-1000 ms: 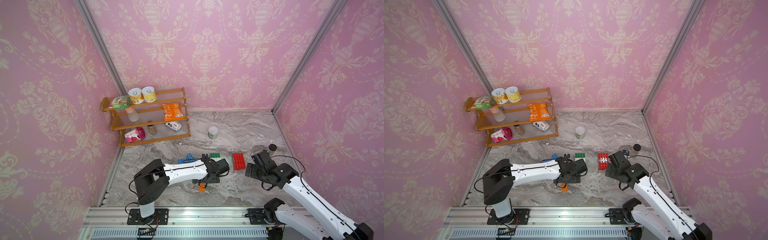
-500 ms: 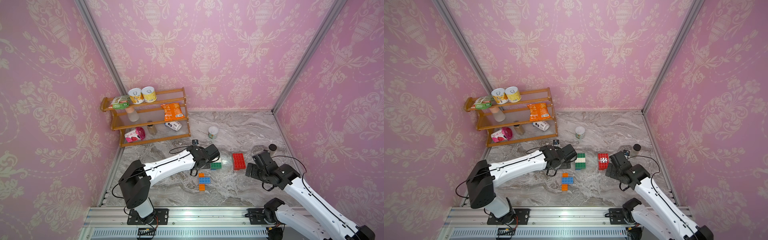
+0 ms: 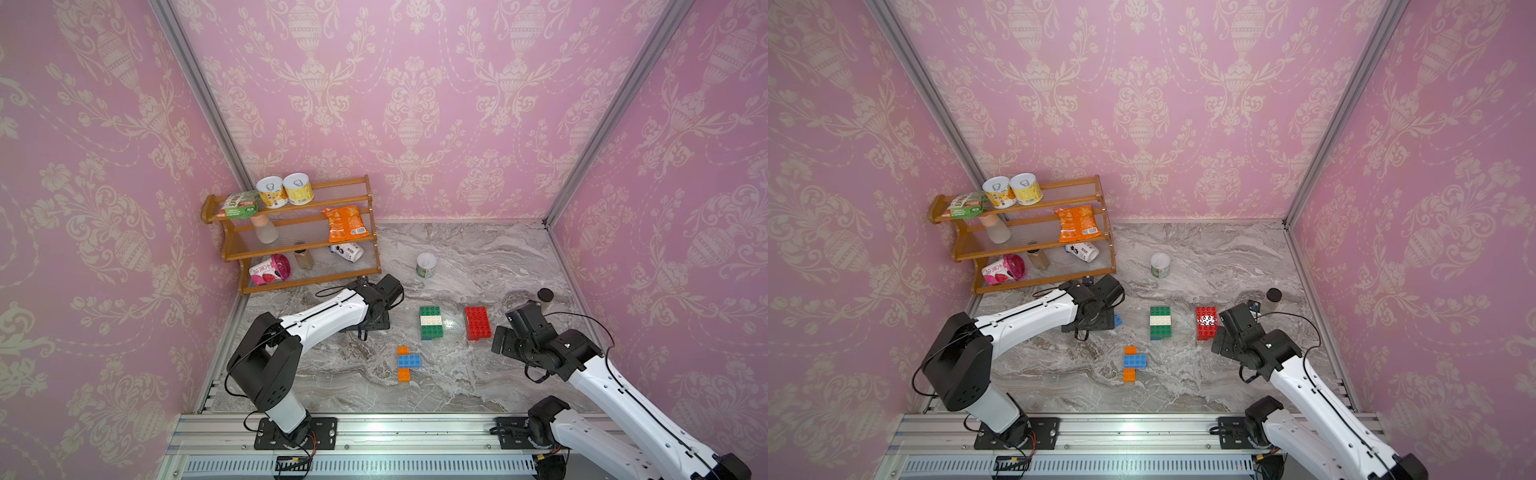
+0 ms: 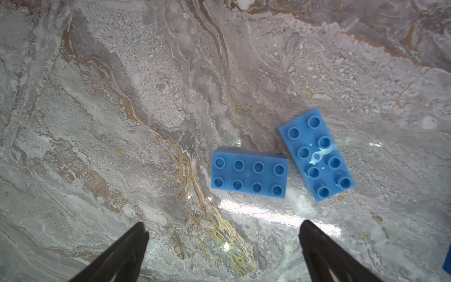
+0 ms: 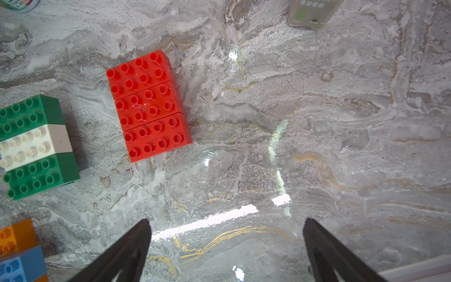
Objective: Assemble a rectangle with lego
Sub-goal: Pick up the lego brick from the center of the board.
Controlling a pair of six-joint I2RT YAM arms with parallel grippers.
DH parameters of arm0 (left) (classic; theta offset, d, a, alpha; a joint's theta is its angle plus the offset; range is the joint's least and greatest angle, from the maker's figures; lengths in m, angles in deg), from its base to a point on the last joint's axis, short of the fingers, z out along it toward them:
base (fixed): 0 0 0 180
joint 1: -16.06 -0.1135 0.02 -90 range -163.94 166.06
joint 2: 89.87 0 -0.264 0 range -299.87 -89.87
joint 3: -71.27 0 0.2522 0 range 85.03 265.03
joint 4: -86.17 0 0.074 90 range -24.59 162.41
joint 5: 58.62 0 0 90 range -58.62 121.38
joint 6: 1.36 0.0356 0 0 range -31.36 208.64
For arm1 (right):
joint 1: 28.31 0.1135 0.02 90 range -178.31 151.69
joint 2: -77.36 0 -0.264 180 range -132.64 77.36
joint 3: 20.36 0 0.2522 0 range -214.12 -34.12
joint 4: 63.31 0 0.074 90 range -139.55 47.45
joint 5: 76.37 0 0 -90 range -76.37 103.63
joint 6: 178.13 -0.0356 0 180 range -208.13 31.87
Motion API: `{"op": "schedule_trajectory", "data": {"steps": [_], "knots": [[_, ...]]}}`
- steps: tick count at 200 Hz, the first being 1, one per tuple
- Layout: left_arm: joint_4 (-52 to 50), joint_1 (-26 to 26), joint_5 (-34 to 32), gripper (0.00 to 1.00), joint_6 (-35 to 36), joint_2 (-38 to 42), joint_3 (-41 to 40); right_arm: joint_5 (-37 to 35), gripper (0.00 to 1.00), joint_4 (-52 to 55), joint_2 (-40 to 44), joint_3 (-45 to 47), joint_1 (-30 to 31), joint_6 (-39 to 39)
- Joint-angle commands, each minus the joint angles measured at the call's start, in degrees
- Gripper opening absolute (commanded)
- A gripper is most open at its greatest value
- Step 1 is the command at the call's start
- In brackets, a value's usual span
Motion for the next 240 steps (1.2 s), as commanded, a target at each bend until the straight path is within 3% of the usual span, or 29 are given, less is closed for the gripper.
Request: {"op": "schedule_trajectory", "data": {"steps": [1, 67, 111, 192, 240], "knots": [[3.6, -1.4, 3.1, 0.99, 3.5, -1.7, -1.7, -0.9, 1.00, -0.1, 0.1, 0.7, -0.3, 0.5], [8.4, -3.5, 7.2, 0.99, 6.5, -7.5, -1.5, -1.1, 1.00, 0.0, 0.2, 0.6, -0.4, 0.4], [9.2, -4.8, 7.1, 0.91, 6.3, -9.6, -1.5, -1.0, 1.00, 0.1, 0.0, 0.6, -0.3, 0.4], [10.4, -6.0, 8.7, 0.67, 6.7, -11.5, -0.7, -0.7, 1.00, 0.1, -0.1, 0.5, -0.4, 0.5], [9.9, -6.0, 8.8, 0.42, 5.2, -9.1, -1.2, -0.3, 1.00, -0.1, 0.3, 0.5, -0.4, 0.6]]}}
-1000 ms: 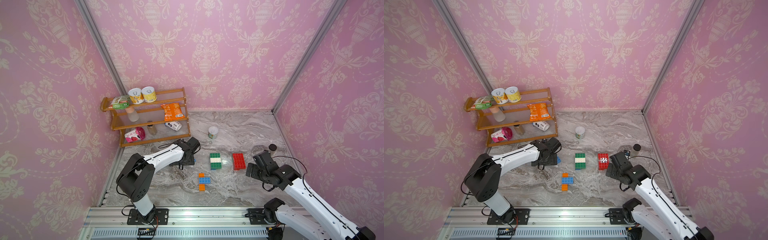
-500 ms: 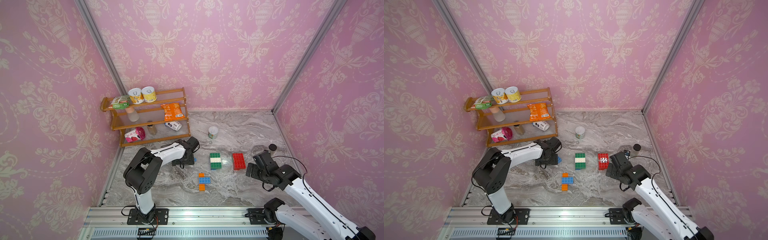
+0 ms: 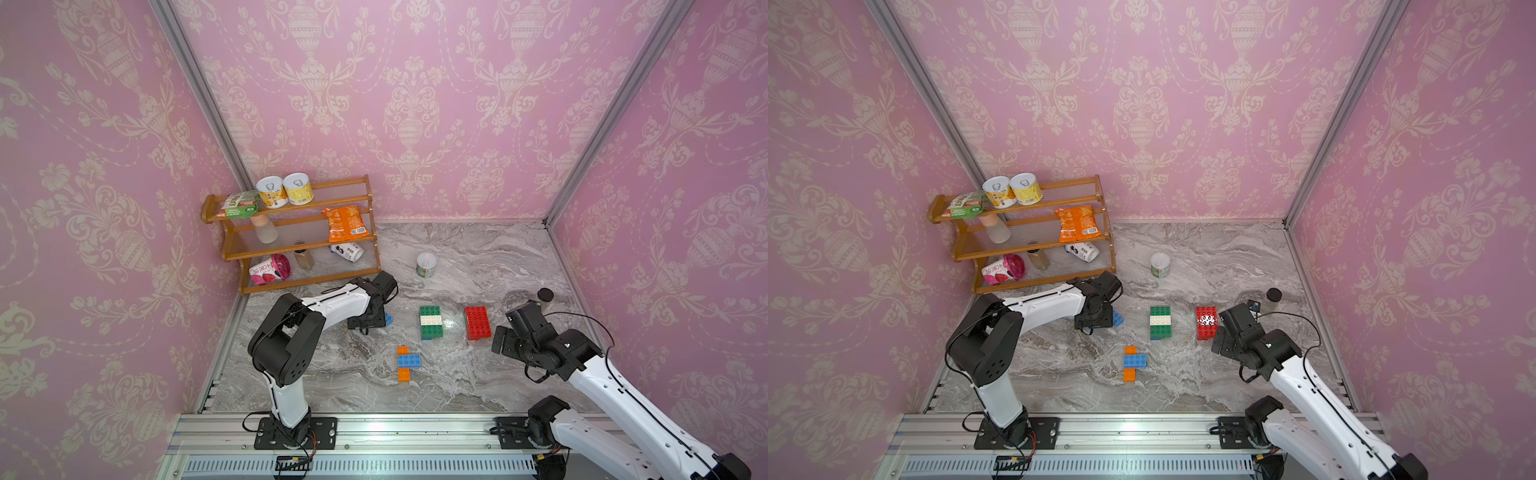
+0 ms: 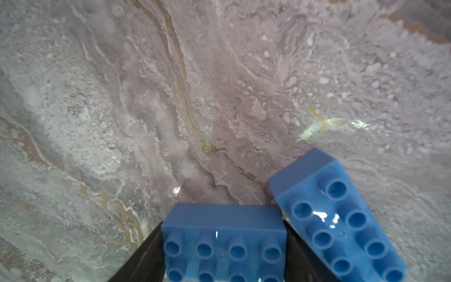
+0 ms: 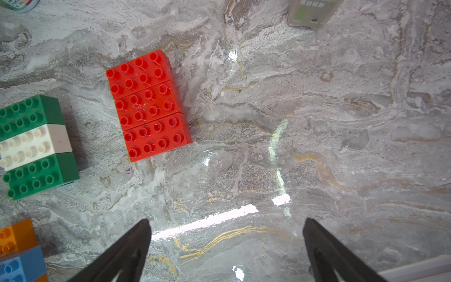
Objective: Assemble a rectangle with lego
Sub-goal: Pick up the lego brick from the center of the board, then assemble the lego brick with the lego brick.
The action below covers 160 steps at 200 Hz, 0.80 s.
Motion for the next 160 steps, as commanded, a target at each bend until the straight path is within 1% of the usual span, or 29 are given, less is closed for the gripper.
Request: {"op": "schedule_trajectory", "data": {"steps": [1, 15, 30, 62, 74, 90, 115, 133, 160], "knots": [[-1.2, -0.3, 1.0, 0.41, -0.8, 0.5, -0.6, -0.3, 1.00, -0.1, 0.4, 0.5, -0.4, 0.6], [-2.1, -0.3, 0.9, 0.36, -1.9, 2.9, -0.9, -0.3, 1.00, -0.2, 0.8, 0.5, -0.4, 0.6], [-3.2, 0.2, 0.9, 0.32, -3.4, 6.3, -1.5, 0.0, 1.00, -0.2, 1.3, 0.5, -0.4, 0.6], [-8.2, 4.1, -2.8, 0.29, -8.0, 14.0, -1.9, 0.5, 1.00, -0.2, 2.2, 0.6, -0.4, 0.7], [-9.3, 6.9, -3.9, 0.27, -10.8, 16.7, -2.6, 0.7, 1.00, -0.3, 2.3, 0.7, -0.5, 0.8], [-10.5, 11.3, -5.4, 0.27, -15.2, 19.5, -3.7, 1.0, 1.00, -0.3, 2.3, 0.7, -0.4, 1.0], [-11.4, 19.5, -7.1, 0.26, -22.8, 22.3, -5.2, 1.9, 1.00, -0.8, 2.3, 0.9, -0.5, 1.5], [-11.2, 25.3, -7.8, 0.24, -27.1, 22.8, -5.6, 2.0, 1.00, -1.0, 2.2, 1.0, -0.7, 1.6], [-12.2, 31.4, -8.4, 0.24, -29.5, 21.0, -4.0, 2.2, 1.00, -1.1, 2.5, 1.1, -0.7, 1.8]]}}
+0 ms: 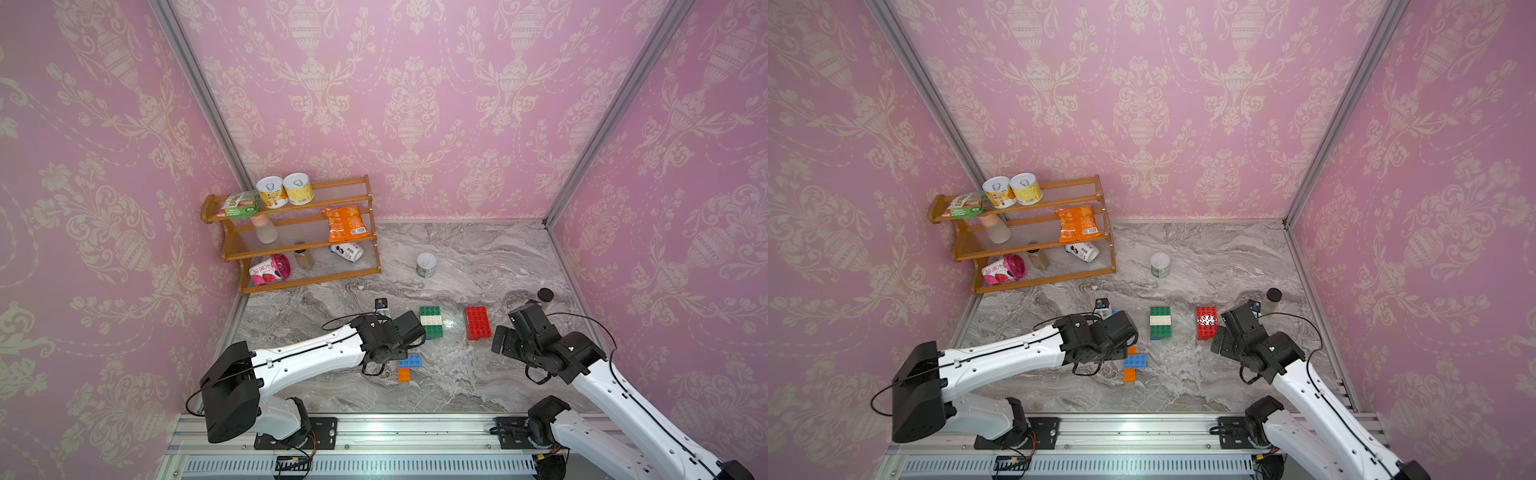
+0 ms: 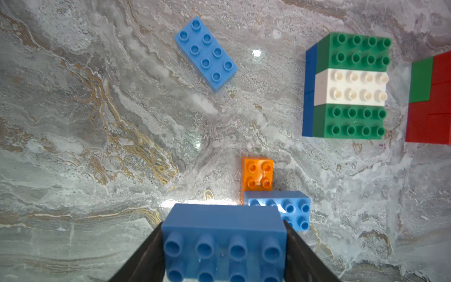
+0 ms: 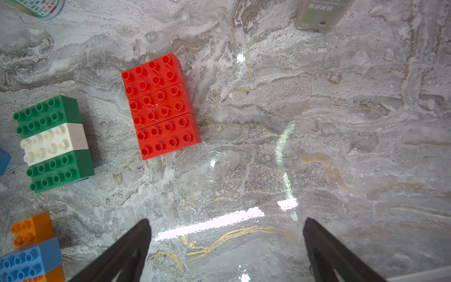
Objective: Assemble a rectangle with lego
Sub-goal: Assemble the lego brick with the lego brick.
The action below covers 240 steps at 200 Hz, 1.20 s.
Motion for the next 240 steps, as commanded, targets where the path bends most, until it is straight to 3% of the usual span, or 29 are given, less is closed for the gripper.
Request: {"op": "schedule_trajectory", "data": {"steps": [1, 79, 159, 240], "knots": [[-2.9, 3.8, -3.0, 0.24, -6.2, -1.0, 0.9, 0.7, 1.00, -0.3, 0.7, 0.9, -0.4, 1.3], [-1.1, 5.0, -6.6, 0.23, -2.2, -11.0, 9.1, 1.5, 1.00, -0.8, 3.0, 1.2, -0.4, 1.5], [-2.6, 0.9, -1.7, 0.19, 2.0, -20.8, 16.0, 1.5, 1.00, -1.0, 3.0, 1.3, -0.4, 1.5], [-4.1, -1.2, 3.7, 0.18, 4.1, -24.7, 18.4, 1.4, 1.00, -1.1, 2.7, 1.3, -0.5, 1.5]]}}
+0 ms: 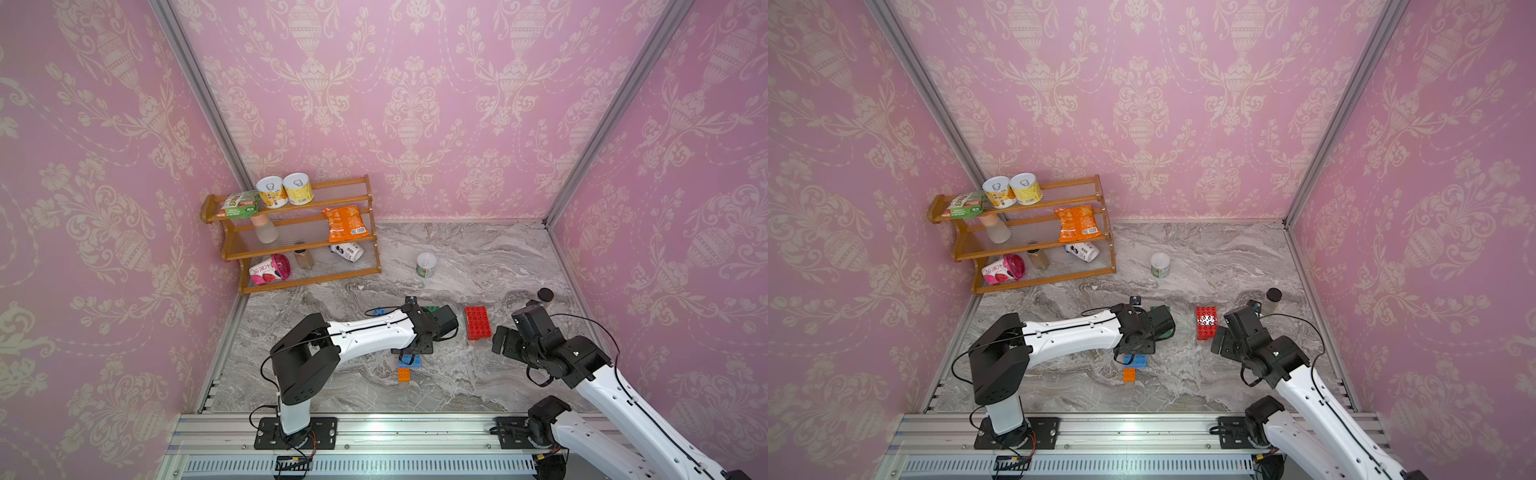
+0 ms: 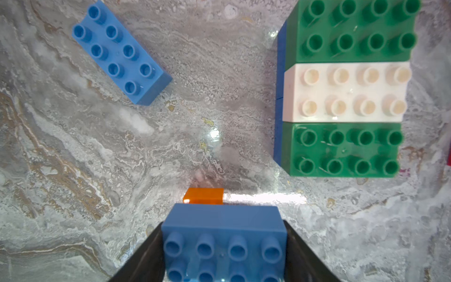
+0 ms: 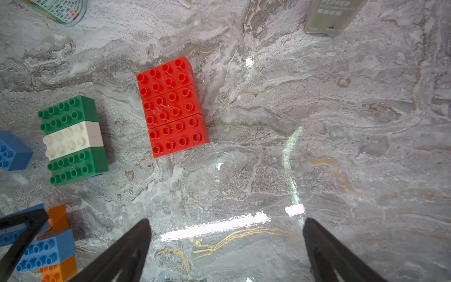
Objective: Assemble a rectangle with lego
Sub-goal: Assemble the lego brick with the lego brick.
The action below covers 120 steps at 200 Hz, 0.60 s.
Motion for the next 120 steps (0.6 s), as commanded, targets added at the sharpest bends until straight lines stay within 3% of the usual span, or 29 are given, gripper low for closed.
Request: {"op": "schedule_trajectory", "data": {"steps": [1, 120], "knots": [[-2.8, -0.7, 2.2, 0.18, 2.0, -1.0, 1.7, 0.1, 1.00, -0.4, 0.2, 0.8, -0.4, 0.6], [-3.7, -1.0, 4.2, 0.17, 2.6, -2.1, 1.4, 0.0, 1.00, -0.5, 0.4, 0.9, -0.6, 0.6]]}}
